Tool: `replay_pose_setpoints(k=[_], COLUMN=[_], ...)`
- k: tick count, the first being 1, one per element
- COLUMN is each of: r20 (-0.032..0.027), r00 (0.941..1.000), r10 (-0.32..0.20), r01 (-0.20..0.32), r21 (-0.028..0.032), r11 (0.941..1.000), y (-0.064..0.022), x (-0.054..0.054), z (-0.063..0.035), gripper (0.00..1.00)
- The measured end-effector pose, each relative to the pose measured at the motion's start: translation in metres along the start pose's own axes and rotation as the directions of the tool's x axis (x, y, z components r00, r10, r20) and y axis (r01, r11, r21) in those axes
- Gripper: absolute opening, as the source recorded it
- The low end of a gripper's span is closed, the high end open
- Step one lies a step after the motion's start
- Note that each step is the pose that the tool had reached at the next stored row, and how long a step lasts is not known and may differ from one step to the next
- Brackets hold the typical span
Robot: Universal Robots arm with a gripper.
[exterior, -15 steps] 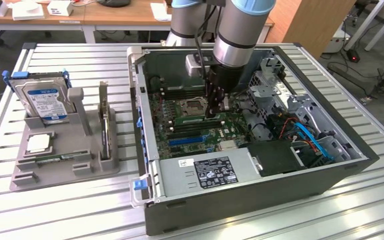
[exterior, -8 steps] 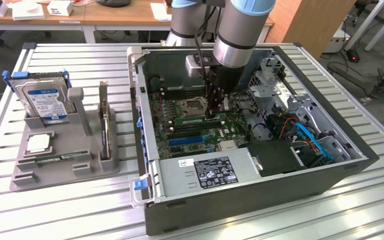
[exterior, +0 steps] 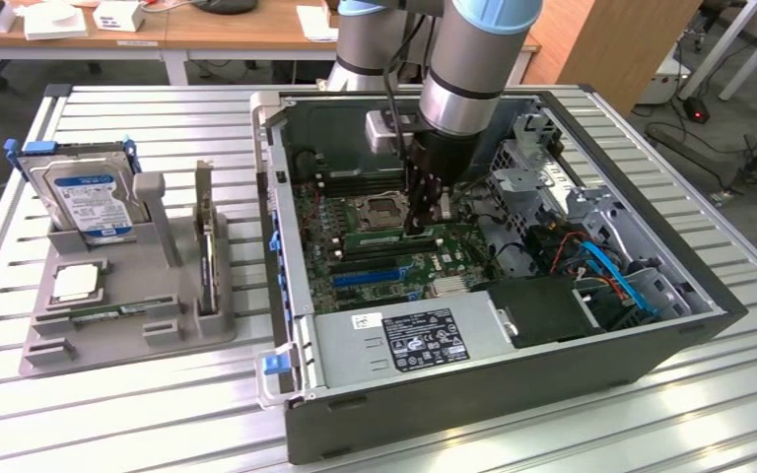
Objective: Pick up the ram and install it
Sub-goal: 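Insert the ram into the slot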
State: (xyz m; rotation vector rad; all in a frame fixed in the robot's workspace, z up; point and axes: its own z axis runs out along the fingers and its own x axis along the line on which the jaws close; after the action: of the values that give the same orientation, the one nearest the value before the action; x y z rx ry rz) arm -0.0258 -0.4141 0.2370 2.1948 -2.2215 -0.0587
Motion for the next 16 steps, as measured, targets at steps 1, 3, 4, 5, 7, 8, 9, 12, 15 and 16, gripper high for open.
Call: replay_pose_setpoints(k=[1,3,4,5,7,8,9,12,15,16], r20=[0.0001,0.0004,0.0006,0.0003,0.0002,0.0002,0.0002,0.0,0.0002,0.0002], r00=[1.0,1.0,1.0,1.0,1.0,1.0,1.0,1.0,1.0,1.0], r10=[0.0,0.0,0.0,0.0,0.0,0.0,0.0,0.0,0.0,0.0], r01=[0.0,0.0,0.0,0.0,0.0,0.0,0.0,0.0,0.0,0.0], r21=[0.0,0.0001,0.0002,0.0001,0.0001,0.0,0.0,0.0,0.0,0.0], r11=[1.0,1.0,1.0,1.0,1.0,1.0,1.0,1.0,1.0,1.0], y=[0.0,0.0,-0.0001,-0.0001,0.0,0.0,0.0,0.0,-0.0001,-0.0001], x=[0.0,0.0,-0.0001,0.0,0.0,0.0,0.0,0.0,0.0,0.0], z=[0.0001,0.0005,0.001,0.0012,0.0011,0.0011,0.0011,0.0012,0.0023,0.0023], gripper=[0.11,0.11,0.11,0.11,0.11,0.11,0.11,0.11,0.11,0.11])
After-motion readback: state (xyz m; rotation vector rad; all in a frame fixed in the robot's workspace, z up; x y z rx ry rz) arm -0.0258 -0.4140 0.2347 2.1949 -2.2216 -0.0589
